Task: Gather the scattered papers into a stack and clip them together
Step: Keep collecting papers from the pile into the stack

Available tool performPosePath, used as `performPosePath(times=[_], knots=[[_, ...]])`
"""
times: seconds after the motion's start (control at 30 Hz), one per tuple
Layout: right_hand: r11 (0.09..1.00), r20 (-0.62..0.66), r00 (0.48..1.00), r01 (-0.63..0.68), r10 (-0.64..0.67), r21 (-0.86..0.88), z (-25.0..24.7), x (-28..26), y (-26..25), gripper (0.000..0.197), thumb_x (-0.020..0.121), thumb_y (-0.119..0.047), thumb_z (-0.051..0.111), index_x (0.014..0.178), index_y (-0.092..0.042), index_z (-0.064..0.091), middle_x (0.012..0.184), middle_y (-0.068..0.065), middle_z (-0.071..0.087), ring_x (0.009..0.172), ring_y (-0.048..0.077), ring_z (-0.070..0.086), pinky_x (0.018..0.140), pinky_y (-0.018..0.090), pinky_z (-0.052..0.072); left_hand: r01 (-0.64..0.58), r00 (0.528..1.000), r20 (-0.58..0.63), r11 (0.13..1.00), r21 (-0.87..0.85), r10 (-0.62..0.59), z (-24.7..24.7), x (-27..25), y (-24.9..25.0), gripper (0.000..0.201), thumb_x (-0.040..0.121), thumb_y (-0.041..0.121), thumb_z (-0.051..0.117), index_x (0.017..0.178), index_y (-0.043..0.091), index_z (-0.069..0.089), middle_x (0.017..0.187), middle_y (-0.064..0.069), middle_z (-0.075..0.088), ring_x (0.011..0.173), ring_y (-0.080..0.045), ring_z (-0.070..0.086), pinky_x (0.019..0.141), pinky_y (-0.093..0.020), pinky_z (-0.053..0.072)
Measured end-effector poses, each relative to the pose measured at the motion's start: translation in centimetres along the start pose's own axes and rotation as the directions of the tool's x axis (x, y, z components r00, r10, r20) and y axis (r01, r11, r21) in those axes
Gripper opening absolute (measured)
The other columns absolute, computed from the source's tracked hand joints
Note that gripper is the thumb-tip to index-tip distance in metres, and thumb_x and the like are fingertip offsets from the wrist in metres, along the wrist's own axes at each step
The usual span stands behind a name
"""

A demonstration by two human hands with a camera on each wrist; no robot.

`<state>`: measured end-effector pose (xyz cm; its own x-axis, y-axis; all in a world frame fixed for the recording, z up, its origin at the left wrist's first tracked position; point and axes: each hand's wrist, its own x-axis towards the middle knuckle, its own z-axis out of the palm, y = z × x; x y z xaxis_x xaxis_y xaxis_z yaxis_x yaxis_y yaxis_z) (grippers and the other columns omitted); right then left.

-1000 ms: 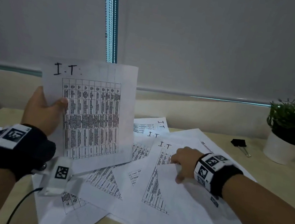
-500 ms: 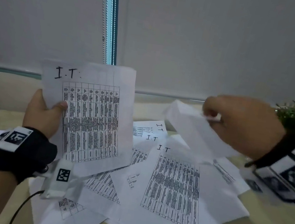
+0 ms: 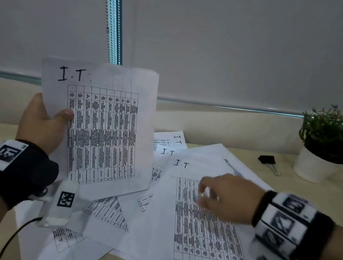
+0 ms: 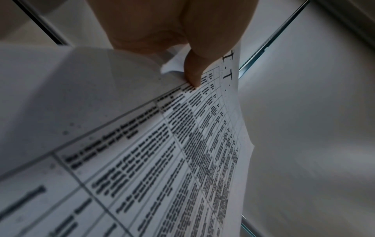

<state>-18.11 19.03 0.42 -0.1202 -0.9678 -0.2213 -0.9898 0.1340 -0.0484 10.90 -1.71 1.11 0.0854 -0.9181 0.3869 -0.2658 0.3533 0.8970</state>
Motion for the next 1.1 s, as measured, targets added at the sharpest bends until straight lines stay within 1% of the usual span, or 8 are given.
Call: performPosePath(times=[0.17,0.33,0.5,0.63,0.7,0.83,1.0,1.1], knots=[[0.929,0.252,0.916,-0.237,0.311,-0.285,2.0,1.2,3.9,0.105,0.055,-0.096,0.027,0.116,-0.014,0.052,0.108,0.004,0.062,0.094,0.02,0.06,0.079,0.035,0.047,-0.043,0.999,-0.006,0.999,0.012,0.043,-0.2,0.2,-0.4,0.038,0.088,0.022,0.061,0.123,0.016,0.049,0.117,-0.006,0.06,0.105,-0.028,0.058,0.094,-0.053,0.046],[0.943,0.276,0.902,-0.312,0.332,-0.117,3.8,0.4,4.1,0.09,0.062,-0.076,0.062,0.127,-0.021,0.034,0.08,-0.008,0.046,0.083,0.016,0.053,0.077,0.034,0.05,-0.063,0.998,0.009,0.998,-0.008,0.063,0.2,0.7,-1.3,0.032,0.089,0.02,0.06,0.119,0.021,0.049,0.111,-0.001,0.057,0.101,-0.024,0.055,0.092,-0.049,0.046],[0.909,0.242,0.884,-0.417,0.4,0.019,4.4,0.0,4.8,0.115,0.064,-0.052,0.078,0.143,-0.029,-0.001,0.132,0.014,0.041,0.103,0.027,0.059,0.086,0.038,0.052,-0.079,0.997,-0.01,0.995,0.066,0.08,0.0,1.5,-2.4,0.028,0.087,0.027,0.063,0.086,0.05,0.047,0.111,-0.001,0.057,0.103,-0.03,0.058,0.09,-0.052,0.047],[0.921,0.038,0.937,-0.348,0.347,0.177,3.5,1.1,6.1,0.085,0.079,-0.011,0.065,0.143,-0.029,0.013,0.1,0.005,0.058,0.078,0.019,0.06,0.065,0.029,0.051,-0.096,0.995,-0.025,0.992,0.087,0.098,-0.6,1.8,-3.0,0.025,0.081,0.039,0.063,0.092,0.055,0.047,0.117,-0.007,0.06,0.104,-0.029,0.058,0.09,-0.055,0.048],[0.96,-0.049,0.969,-0.234,0.244,0.157,2.3,2.0,6.2,0.058,0.083,-0.006,0.056,0.131,-0.032,0.037,0.106,0.003,0.061,0.091,0.021,0.061,0.071,0.029,0.046,-0.096,0.995,-0.026,0.991,0.093,0.099,-0.8,2.0,-2.9,0.02,0.082,0.039,0.063,0.097,0.044,0.051,0.118,-0.01,0.06,0.102,-0.029,0.058,0.089,-0.056,0.048],[0.941,-0.042,0.998,0.038,-0.055,-0.335,0.1,4.8,5.1,0.041,0.088,-0.006,0.047,0.115,-0.035,0.052,0.11,-0.008,0.059,0.107,0.017,0.054,0.096,0.038,0.027,-0.063,0.998,-0.012,0.995,0.08,0.064,-0.7,2.1,-2.3,0.037,0.087,0.028,0.063,0.118,0.017,0.045,0.12,-0.014,0.06,0.101,-0.027,0.056,0.092,-0.057,0.046],[0.936,-0.06,0.984,0.14,-0.168,-0.324,-0.9,7.5,4.0,0.034,0.087,-0.004,0.046,0.105,-0.03,0.058,0.103,-0.009,0.059,0.103,0.017,0.056,0.1,0.039,0.022,-0.037,0.999,-0.022,0.99,0.133,0.041,-1.8,1.9,-1.5,0.042,0.083,0.038,0.065,0.115,0.021,0.045,0.117,-0.014,0.06,0.105,-0.037,0.058,0.09,-0.06,0.046],[0.907,-0.018,0.977,0.191,-0.213,-0.375,-0.4,7.7,3.4,0.031,0.09,-0.011,0.051,0.109,-0.035,0.058,0.11,-0.01,0.059,0.109,0.017,0.053,0.103,0.043,0.021,-0.048,0.998,-0.032,0.981,0.19,0.055,-2.0,1.0,0.8,0.048,0.084,0.03,0.066,0.119,0.005,0.047,0.119,-0.026,0.057,0.108,-0.043,0.057,0.094,-0.057,0.045]])
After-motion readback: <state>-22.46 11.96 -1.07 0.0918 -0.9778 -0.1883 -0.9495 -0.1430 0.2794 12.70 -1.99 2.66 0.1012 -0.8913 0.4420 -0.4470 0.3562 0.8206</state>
